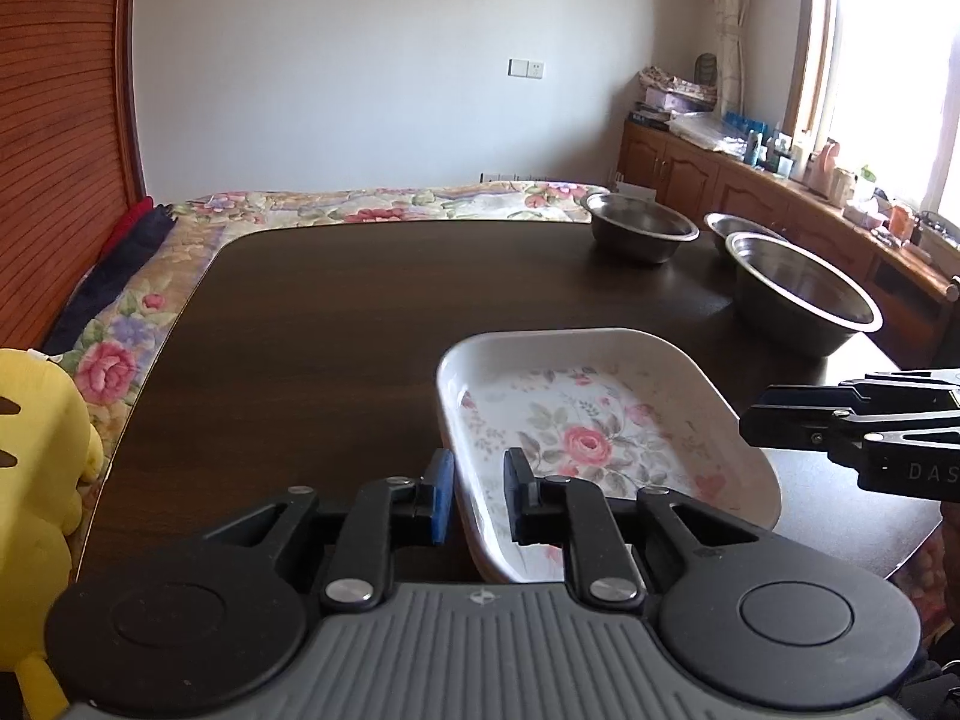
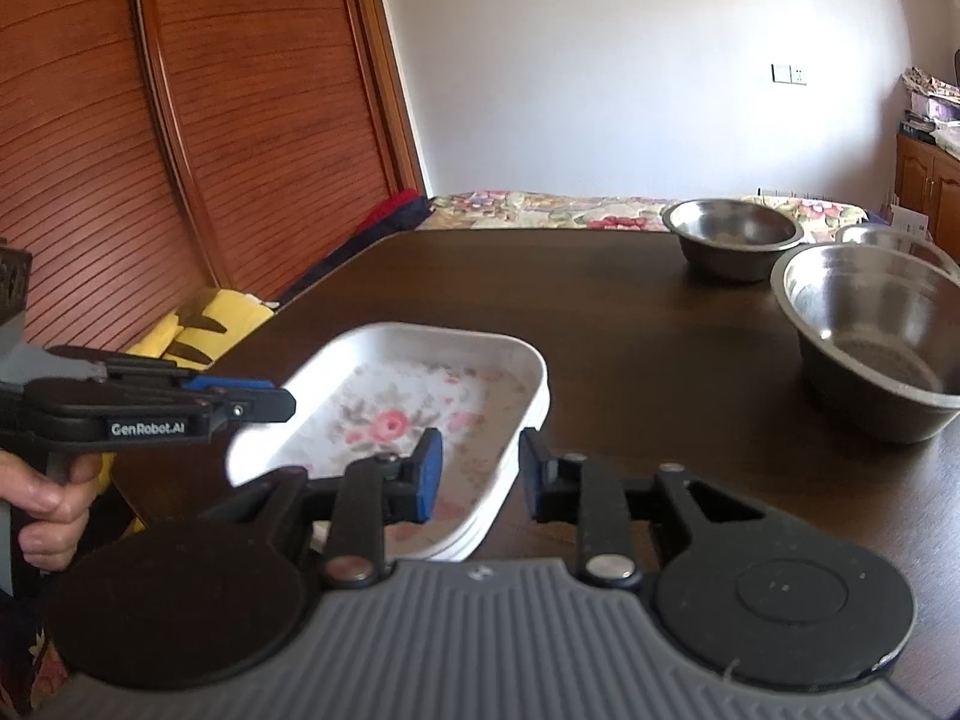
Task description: Organize plates and bowls
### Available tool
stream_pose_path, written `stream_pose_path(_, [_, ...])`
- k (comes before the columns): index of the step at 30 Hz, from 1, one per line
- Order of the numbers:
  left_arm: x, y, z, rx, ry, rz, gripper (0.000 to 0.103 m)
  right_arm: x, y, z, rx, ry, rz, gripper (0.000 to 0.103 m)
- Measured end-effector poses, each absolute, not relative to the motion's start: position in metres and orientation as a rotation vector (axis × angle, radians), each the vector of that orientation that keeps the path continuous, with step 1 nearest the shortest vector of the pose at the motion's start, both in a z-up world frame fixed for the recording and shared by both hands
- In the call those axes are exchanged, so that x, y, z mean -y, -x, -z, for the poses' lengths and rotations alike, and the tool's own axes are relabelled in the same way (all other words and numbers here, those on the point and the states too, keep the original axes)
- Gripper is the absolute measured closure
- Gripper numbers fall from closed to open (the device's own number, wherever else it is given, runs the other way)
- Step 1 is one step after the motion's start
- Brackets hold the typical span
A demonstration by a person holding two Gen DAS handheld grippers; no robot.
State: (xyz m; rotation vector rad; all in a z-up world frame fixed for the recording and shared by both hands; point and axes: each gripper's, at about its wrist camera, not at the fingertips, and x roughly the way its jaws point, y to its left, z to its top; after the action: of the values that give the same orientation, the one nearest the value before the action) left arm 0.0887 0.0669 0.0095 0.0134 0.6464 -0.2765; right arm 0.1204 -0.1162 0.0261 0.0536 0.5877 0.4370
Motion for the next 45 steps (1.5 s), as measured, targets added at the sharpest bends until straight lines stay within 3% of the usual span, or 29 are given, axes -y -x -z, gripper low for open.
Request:
stream_pose_path(8, [-0.063,-0.086,-0.019,-0.609,-0.022,0.278,0.073,0.12,-0.116,-0.037,-0.541,-0.037,-0.419,0.074])
stream_pose_path(33, [0.038,-0.131,-0.033,-0.58,-0.063,0.436,0.064,0.223,-0.131,-0.059,-0.416,-0.045,-0.241,0.074])
stream_pose_path(45, [0.103,-0.169,-0.024,-0.608,-0.078,0.486,0.052,0.278,-0.155,-0.046,-0.414,-0.037,-0.175,0.072])
